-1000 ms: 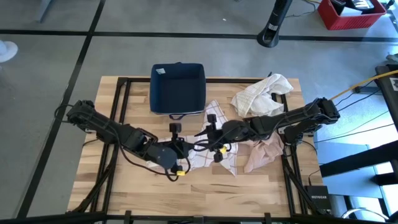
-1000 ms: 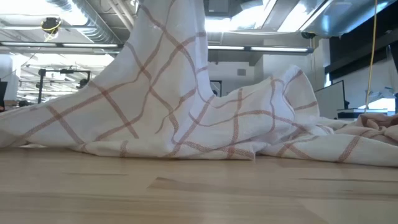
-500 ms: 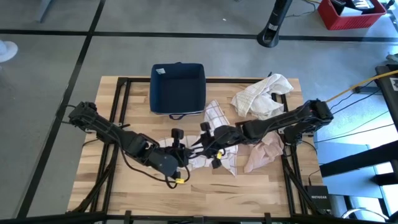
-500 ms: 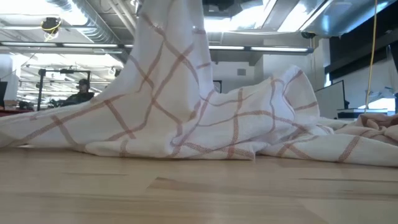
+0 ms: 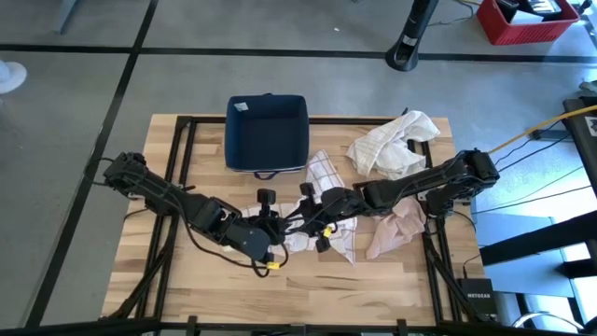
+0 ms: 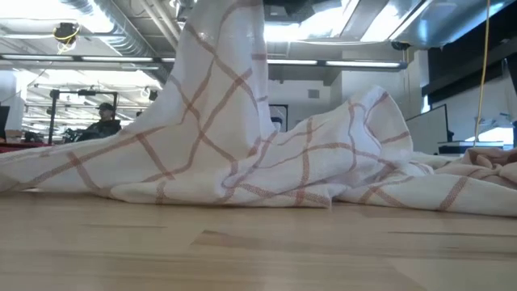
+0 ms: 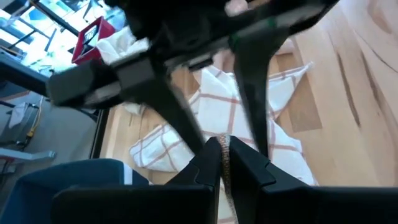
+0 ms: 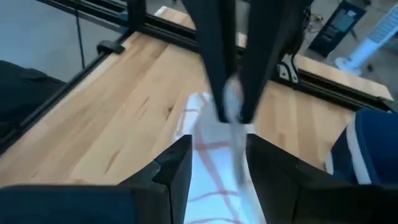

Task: Fold towel
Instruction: Fold the left white patterned towel

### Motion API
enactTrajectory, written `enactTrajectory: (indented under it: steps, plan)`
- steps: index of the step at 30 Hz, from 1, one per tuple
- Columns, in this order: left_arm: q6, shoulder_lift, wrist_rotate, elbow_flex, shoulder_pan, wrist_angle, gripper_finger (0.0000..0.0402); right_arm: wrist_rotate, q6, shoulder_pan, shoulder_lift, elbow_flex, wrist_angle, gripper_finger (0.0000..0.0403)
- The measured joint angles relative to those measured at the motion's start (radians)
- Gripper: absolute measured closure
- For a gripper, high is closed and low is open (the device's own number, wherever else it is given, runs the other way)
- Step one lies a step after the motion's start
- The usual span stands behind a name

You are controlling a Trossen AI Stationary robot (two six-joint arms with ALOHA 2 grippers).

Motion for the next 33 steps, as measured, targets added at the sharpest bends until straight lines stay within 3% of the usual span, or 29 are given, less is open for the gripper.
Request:
enactTrajectory:
  steps: [4,10,13,17,23,28,33]
  plan:
    - [0.014,0.0,0.0,0.0,-0.001,0.018,0.0384,-0.005,-0.038,0.001,0.031,0.0,0.058,0.0265]
    - [0.0,0.0,0.001,0.0,0.012,0.056,0.0384,0.081,-0.095,0.002,0.024,0.0,0.036,0.0388]
    - [-0.058,0.0,0.001,0.035,0.022,-0.025,0.0372,0.152,-0.093,0.024,-0.017,-0.001,-0.019,0.0385]
    - [-0.161,-0.002,0.007,0.104,0.012,-0.193,0.0325,0.232,-0.072,0.072,-0.097,-0.001,-0.158,0.0397]
    - [-0.434,-0.006,0.059,0.135,-0.021,-0.472,0.0259,0.385,0.1,0.175,-0.2,0.0,-0.436,0.0399]
    - [-0.643,-0.001,0.065,-0.005,-0.047,-0.553,0.0243,0.507,0.271,0.266,-0.209,-0.008,-0.583,0.0399]
    - [-0.708,0.0,0.176,-0.218,-0.074,-0.439,0.0242,0.617,0.38,0.304,-0.209,-0.089,-0.575,0.0398]
